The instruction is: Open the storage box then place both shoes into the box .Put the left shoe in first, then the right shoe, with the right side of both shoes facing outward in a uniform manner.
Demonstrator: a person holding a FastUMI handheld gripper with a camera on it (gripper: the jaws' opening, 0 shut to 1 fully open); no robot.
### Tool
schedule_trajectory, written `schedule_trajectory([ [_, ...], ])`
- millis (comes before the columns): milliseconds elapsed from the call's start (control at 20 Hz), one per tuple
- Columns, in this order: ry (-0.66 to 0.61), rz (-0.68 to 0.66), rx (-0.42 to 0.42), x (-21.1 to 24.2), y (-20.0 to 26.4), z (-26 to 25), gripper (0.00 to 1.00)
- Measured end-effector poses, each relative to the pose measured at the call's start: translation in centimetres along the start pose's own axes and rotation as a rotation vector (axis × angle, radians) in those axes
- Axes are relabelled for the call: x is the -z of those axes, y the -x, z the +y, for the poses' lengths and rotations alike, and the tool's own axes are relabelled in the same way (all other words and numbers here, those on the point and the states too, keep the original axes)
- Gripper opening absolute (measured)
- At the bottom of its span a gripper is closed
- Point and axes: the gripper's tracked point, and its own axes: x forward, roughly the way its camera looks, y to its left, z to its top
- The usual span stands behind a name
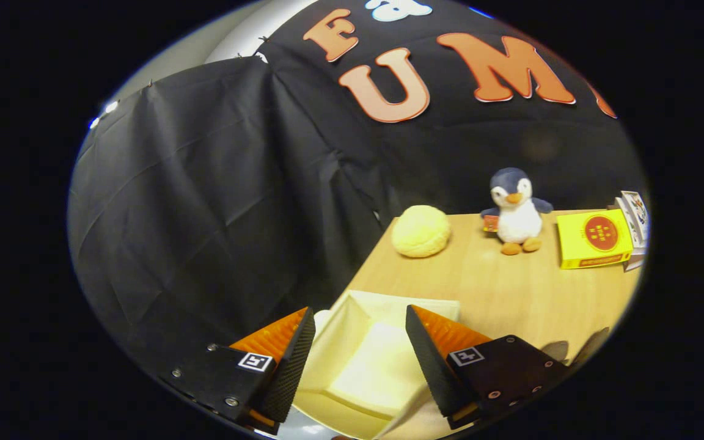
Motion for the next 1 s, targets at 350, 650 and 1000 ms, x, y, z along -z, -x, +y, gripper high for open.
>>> schedule_trajectory([
  [350,0.033,0.011,0.224,4.0,5.8,-11.5,0.91],
  [650,0.012,0.12,0.354,10.3,8.8,-18.5,0.92],
  [1000,0.005,0.209,0.43,17.3,10.7,-22.6,0.88],
])
